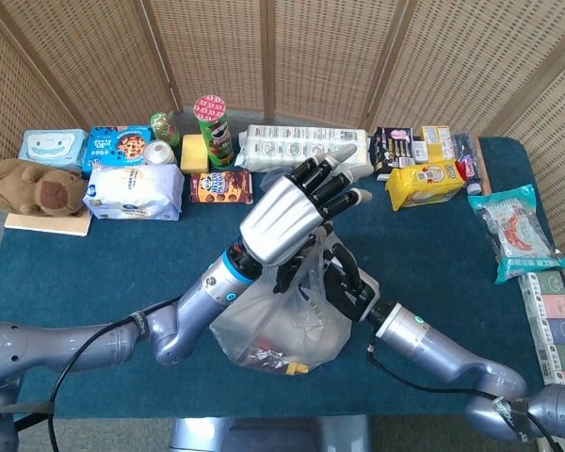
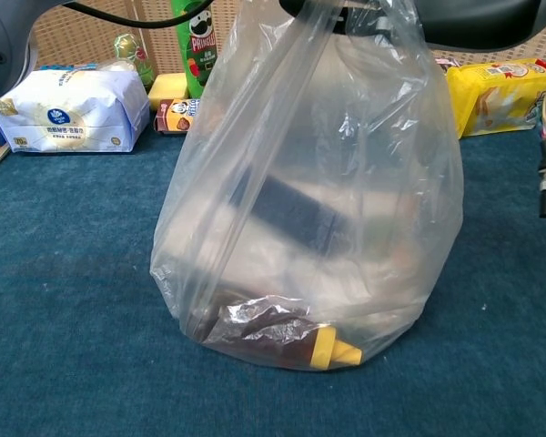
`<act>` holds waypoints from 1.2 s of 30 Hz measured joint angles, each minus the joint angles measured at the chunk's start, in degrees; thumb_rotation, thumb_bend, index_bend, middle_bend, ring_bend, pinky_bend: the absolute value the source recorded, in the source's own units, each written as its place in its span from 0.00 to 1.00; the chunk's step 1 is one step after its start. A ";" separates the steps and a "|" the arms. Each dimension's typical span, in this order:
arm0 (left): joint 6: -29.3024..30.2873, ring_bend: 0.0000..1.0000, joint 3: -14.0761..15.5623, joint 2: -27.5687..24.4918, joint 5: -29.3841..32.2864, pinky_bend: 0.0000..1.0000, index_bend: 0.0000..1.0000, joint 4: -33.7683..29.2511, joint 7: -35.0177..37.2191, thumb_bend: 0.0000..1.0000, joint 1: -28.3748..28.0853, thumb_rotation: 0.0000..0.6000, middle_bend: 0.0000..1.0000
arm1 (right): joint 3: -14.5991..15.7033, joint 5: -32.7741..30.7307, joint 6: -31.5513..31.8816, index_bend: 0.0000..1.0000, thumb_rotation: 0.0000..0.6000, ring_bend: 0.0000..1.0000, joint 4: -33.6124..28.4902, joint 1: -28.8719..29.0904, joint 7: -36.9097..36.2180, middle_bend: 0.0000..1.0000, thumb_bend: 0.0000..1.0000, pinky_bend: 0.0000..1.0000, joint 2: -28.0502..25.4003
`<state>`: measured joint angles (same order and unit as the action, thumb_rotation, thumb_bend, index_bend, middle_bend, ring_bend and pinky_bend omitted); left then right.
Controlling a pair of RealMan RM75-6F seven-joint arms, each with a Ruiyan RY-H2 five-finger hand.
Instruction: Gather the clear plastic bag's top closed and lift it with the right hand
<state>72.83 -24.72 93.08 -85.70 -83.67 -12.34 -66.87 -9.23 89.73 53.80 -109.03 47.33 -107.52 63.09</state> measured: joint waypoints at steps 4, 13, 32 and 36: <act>0.06 0.07 0.13 -0.01 0.17 0.22 0.30 0.23 0.18 0.10 0.10 1.00 0.22 | 0.07 0.31 0.01 0.43 0.26 0.58 0.22 0.07 -0.87 0.55 0.22 0.42 0.01; 0.18 0.07 0.32 -0.28 0.20 0.22 0.30 0.09 0.34 0.10 0.20 1.00 0.22 | 0.31 0.91 0.07 0.49 0.26 0.71 0.95 0.33 -3.34 0.63 0.23 0.51 0.36; -1.91 0.02 2.62 -6.69 1.96 0.21 0.19 -7.37 -1.90 0.09 3.82 1.00 0.16 | 0.19 -0.89 0.39 0.54 0.26 0.85 1.72 -0.38 -7.77 0.74 0.24 0.64 -2.12; -3.27 0.00 3.72 -9.42 2.72 0.20 0.15 -10.62 -3.59 0.08 5.13 1.00 0.14 | 0.18 -0.75 0.00 0.54 0.26 0.86 1.56 -0.53 -8.98 0.75 0.24 0.65 -3.10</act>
<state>69.56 -21.00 83.66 -82.98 -94.29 -15.93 -61.74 -9.05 88.97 53.80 -107.47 46.80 -116.50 59.99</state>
